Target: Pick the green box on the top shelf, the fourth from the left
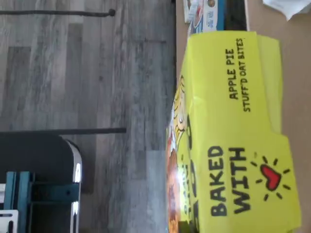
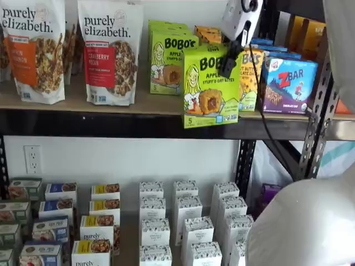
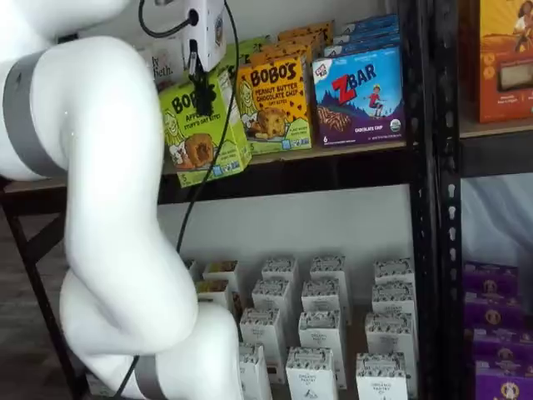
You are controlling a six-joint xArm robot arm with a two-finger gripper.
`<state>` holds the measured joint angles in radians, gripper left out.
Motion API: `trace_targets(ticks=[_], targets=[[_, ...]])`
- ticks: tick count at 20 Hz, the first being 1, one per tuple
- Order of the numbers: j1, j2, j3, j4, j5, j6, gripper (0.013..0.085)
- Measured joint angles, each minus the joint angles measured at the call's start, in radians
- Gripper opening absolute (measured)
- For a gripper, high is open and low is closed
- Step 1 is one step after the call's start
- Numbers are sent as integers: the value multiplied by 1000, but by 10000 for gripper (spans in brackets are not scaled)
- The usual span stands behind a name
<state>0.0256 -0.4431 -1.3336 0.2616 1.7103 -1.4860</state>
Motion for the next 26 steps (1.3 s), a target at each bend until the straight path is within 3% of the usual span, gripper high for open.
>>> trace_targets(ticks=[11, 26], targets=[[-53, -67, 92, -12, 13, -60, 290], [-102, -157, 248, -40, -33, -125, 290]])
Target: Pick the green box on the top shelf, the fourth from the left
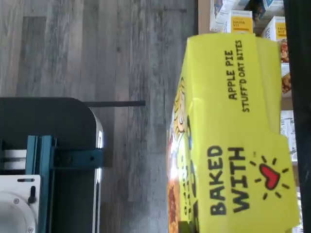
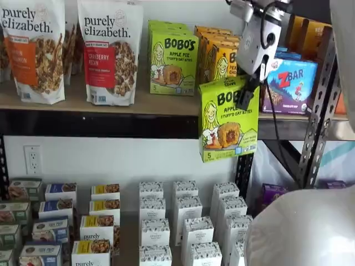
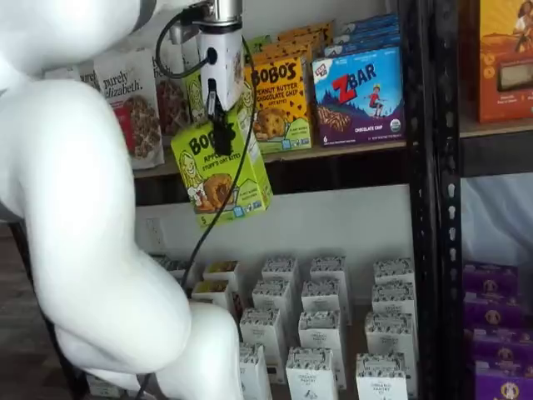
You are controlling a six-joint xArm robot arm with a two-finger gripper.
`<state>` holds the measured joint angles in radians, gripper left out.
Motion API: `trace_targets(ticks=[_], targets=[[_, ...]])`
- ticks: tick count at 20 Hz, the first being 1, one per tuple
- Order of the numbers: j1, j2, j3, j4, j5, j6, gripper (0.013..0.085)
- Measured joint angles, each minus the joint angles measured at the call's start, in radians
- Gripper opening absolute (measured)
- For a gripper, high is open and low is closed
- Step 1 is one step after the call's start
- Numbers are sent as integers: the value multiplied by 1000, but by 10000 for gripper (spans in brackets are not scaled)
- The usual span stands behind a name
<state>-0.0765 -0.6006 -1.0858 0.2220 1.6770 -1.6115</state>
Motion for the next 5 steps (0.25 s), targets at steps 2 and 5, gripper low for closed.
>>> trace_targets(ticks=[2, 5], targets=[[-6, -8, 14, 2, -4, -7, 290], [-19, -19, 33, 11, -9, -20, 290]])
